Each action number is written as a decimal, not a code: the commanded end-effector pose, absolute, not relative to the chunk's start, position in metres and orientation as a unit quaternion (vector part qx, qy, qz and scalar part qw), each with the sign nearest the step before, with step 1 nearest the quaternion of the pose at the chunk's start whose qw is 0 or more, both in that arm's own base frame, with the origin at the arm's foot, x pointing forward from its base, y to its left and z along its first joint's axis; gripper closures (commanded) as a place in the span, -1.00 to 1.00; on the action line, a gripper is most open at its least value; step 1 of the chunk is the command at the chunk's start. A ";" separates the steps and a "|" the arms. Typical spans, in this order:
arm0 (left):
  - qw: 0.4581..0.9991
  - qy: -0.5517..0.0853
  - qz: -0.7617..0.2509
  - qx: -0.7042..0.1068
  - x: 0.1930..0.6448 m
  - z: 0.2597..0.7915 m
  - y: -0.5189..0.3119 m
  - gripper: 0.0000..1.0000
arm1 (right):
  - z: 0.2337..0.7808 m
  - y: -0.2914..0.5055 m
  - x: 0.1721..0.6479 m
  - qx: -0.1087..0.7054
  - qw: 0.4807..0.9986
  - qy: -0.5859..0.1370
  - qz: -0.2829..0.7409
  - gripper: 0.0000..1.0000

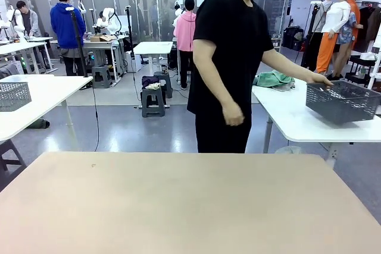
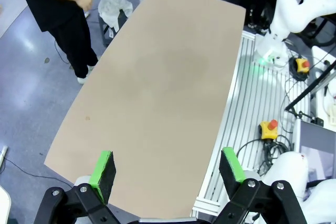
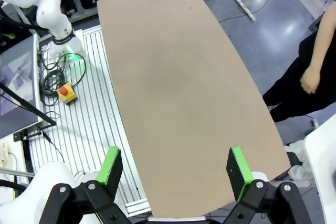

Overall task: Fold the towels and place them in the basket.
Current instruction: When a person lays out a Towel with hook on the table, fold it in half twice.

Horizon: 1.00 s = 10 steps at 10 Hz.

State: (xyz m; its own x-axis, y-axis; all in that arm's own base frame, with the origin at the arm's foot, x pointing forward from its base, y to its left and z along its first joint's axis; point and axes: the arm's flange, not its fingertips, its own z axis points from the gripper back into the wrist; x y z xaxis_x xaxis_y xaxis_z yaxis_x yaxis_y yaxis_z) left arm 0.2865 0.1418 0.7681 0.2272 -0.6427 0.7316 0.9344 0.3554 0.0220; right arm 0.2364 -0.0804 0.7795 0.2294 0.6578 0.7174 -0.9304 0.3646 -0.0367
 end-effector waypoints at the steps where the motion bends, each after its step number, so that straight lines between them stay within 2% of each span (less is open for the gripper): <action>1: 0.747 -0.340 -0.526 -0.221 0.287 0.770 0.140 -1.00 | 0.780 -0.079 0.236 0.206 0.750 -0.334 0.532 -1.00; 10: 0.747 -0.340 -0.526 -0.221 0.287 0.770 0.140 -1.00 | 0.780 -0.079 0.236 0.206 0.750 -0.334 0.532 -1.00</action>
